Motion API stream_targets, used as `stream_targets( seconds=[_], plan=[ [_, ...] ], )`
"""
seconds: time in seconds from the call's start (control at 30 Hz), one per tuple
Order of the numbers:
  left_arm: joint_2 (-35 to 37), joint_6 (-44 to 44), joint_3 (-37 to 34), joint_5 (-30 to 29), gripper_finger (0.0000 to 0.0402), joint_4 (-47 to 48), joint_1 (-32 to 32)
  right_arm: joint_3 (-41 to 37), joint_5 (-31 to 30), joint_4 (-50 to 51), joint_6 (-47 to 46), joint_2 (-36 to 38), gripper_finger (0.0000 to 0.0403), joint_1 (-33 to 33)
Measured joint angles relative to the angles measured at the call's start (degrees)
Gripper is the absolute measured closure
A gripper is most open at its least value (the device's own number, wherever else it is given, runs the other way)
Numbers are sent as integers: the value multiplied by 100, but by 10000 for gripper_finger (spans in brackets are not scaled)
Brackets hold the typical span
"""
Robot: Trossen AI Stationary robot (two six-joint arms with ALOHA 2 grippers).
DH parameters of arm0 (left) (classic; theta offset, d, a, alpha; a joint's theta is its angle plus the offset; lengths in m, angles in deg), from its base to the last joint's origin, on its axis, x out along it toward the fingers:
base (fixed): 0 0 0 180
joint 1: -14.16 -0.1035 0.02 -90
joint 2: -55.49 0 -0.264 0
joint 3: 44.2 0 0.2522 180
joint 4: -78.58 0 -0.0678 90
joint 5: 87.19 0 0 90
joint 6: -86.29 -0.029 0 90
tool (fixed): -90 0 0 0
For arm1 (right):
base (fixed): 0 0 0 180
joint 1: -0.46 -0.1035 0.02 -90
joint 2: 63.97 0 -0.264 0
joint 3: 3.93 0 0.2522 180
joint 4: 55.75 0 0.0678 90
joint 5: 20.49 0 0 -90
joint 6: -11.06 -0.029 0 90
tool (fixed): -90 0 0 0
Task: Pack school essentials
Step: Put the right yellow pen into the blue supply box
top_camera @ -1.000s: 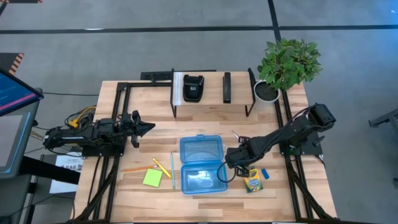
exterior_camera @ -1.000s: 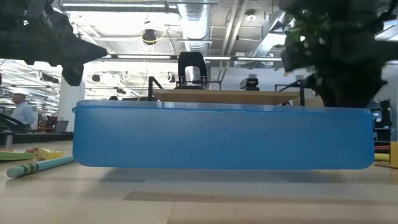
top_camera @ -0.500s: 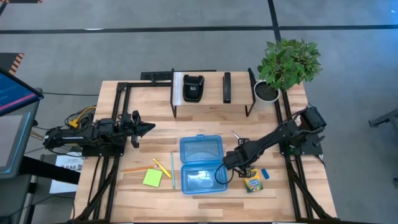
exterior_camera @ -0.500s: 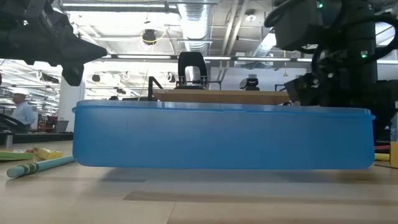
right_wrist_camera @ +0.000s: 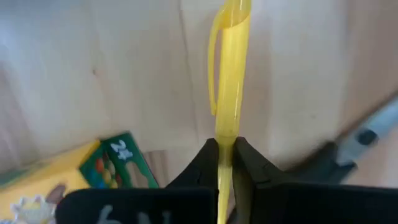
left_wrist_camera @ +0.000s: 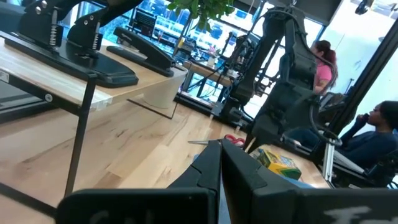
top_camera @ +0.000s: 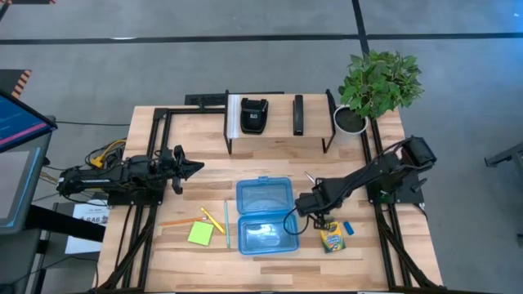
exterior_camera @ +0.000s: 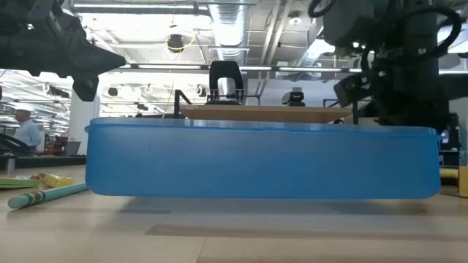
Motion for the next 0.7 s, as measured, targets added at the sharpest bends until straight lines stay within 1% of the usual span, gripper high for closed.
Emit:
stream_targets(
  seconds=[0.13,0.27,0.37,0.47,0.57,0.7],
  plan=[
    [1,0,0,0,401,0,0,-2,-45,248,-157,253,396,-7],
    [0,0,0,-4,401,0,0,0,-84,269,-271,537,390,-7],
    [2,0,0,-7,401,0,0,9,-95,193,-351,730,393,-4],
    [1,0,0,-18,401,-1,0,15,-99,-97,-363,902,398,-7],
    [0,0,0,-59,401,0,0,219,-99,-338,-363,927,398,-7],
    [0,0,0,-63,401,-2,0,761,-123,-603,-135,757,397,-90]
  ],
)
